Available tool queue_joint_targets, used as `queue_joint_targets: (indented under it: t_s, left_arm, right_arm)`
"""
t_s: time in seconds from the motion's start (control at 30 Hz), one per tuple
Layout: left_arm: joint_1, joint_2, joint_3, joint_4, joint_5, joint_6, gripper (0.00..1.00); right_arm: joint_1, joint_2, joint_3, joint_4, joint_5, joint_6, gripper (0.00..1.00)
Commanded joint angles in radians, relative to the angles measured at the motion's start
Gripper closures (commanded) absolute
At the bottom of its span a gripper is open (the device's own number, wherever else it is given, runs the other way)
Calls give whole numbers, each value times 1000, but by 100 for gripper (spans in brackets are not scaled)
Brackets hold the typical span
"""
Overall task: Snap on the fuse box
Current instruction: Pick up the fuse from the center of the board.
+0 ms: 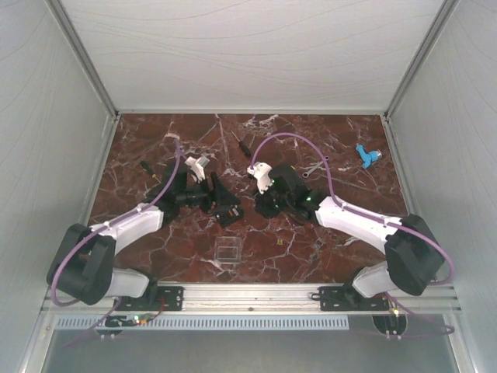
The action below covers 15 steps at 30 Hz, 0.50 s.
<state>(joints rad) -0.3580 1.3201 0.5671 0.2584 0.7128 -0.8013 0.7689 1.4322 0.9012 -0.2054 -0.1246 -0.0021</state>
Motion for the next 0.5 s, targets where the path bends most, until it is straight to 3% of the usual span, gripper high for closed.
queue_joint_targets:
  t_s: [0.0,0.47]
  left_arm:
    - [-51,50,75,116,-10,-52,39]
    - [-118,126,117,131,-33,-49,65]
  right_arm:
    - [22,-76,-35,105,-47,-32,82]
    - [45,-118,-63,160,-66,-37,82]
